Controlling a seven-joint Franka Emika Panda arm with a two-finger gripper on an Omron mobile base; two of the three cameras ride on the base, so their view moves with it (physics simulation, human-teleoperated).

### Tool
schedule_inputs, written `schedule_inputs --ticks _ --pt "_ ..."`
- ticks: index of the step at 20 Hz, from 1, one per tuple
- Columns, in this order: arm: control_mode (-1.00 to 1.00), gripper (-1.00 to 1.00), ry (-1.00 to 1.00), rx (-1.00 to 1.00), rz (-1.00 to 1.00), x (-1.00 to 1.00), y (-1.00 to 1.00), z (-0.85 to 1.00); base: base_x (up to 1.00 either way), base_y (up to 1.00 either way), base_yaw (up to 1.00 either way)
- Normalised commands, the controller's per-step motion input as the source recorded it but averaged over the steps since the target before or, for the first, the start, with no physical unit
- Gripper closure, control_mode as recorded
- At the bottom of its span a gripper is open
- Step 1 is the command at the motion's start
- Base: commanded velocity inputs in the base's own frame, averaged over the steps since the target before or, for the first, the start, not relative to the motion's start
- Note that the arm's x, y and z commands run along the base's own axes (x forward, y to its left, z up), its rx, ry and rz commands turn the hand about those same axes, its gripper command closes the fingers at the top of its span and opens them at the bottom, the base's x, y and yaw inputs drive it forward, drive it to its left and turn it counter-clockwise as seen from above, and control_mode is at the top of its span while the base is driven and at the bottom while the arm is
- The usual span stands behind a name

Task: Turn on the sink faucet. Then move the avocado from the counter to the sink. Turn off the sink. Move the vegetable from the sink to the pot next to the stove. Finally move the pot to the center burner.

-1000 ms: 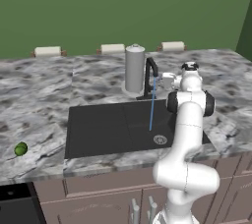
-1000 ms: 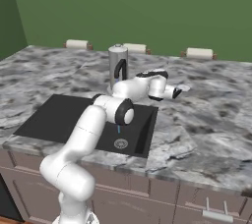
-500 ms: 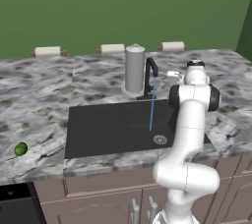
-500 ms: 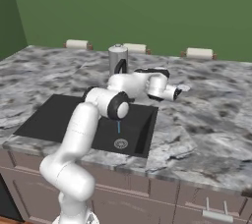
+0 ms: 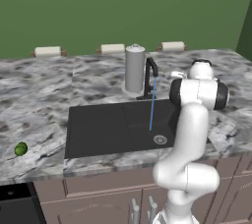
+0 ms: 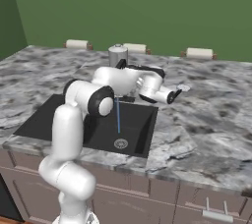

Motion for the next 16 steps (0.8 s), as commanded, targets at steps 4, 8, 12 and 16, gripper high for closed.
schedule_inputs --ticks 4,8,12,16 --pt "-1.00 -1.00 0.00 -0.08 -0.15 -0.57 0.00 0.47 0.00 0.00 0.00" --pt "-1.00 -1.00 0.00 -0.11 -0.12 -0.54 0.00 0.52 0.00 0.00 0.00" --pt "-1.00 -1.00 0.00 -0.11 -0.08 -0.46 0.01 0.46 0.00 0.00 0.00" --pt "-1.00 -1.00 0.03 -0.13 -0.03 -0.51 0.07 0.45 0.00 0.00 0.00"
